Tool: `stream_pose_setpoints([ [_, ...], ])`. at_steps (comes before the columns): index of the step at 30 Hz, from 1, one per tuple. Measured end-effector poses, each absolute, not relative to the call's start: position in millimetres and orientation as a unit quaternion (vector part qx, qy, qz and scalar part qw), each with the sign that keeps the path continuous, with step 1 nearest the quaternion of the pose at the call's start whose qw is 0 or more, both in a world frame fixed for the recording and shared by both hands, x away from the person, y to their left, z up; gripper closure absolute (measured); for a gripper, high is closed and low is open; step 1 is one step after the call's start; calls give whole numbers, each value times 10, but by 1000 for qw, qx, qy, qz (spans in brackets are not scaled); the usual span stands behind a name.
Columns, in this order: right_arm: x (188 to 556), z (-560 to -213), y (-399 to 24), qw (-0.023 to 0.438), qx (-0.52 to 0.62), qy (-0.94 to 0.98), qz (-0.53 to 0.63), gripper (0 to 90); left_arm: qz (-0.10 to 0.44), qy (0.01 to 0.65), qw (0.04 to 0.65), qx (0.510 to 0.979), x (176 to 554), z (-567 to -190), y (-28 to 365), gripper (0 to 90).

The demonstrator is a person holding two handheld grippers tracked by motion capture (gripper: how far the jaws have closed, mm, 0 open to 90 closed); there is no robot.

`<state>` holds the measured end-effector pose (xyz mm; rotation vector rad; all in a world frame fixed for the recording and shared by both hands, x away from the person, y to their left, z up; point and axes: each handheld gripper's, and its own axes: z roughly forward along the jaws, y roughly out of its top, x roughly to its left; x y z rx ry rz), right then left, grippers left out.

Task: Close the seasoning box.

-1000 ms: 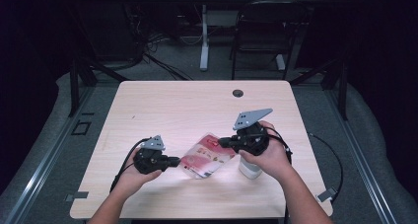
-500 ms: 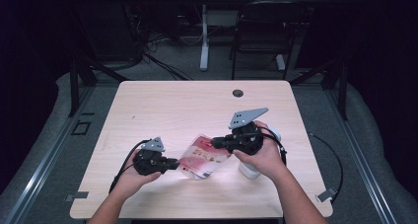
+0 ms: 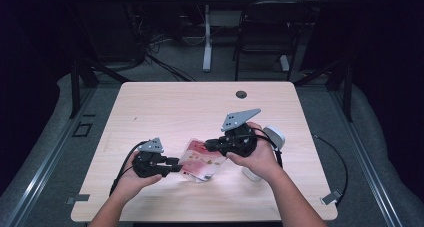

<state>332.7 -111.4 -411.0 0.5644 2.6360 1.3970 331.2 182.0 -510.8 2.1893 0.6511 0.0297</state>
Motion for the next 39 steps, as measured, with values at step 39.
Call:
stream_pose_setpoints([
  [39,3286,-4019,-848,50,164,866,469,733,23,245,417,875,3251,-5034,1841,710],
])
